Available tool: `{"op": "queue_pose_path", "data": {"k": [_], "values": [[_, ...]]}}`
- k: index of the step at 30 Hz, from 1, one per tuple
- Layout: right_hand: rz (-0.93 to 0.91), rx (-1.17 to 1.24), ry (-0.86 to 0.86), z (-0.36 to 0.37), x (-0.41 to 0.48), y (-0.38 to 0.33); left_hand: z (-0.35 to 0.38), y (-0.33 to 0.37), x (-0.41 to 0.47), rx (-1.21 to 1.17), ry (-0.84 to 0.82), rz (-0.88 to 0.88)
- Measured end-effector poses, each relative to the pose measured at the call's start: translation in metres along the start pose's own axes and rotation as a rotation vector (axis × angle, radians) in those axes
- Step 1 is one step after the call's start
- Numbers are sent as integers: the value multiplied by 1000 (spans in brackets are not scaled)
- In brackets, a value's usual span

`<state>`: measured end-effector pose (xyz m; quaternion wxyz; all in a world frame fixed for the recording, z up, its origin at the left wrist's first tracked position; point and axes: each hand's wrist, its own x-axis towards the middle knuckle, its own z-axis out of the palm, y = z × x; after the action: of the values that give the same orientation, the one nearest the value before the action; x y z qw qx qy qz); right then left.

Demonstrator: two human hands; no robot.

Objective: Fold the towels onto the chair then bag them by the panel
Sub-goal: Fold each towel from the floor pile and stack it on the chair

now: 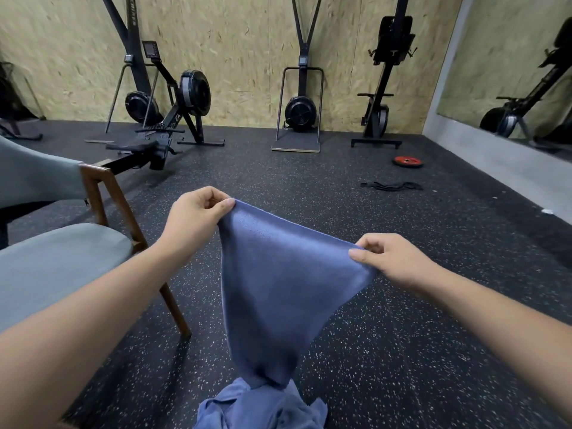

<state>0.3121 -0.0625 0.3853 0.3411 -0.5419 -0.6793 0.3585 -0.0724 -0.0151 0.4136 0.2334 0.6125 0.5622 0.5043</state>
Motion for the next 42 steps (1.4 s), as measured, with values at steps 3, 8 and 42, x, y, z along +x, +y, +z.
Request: {"op": "queue_pose_path", "data": {"k": [3,8,42], "values": [[-22,165,66,2,-5,-20,2,5,-2,17,23,8],[-16,436,33,9,-21,-61,12,36,-16,-47,20,52],[-393,10,107,36,-38,-85,45,92,-91,-137,-333,269]]}}
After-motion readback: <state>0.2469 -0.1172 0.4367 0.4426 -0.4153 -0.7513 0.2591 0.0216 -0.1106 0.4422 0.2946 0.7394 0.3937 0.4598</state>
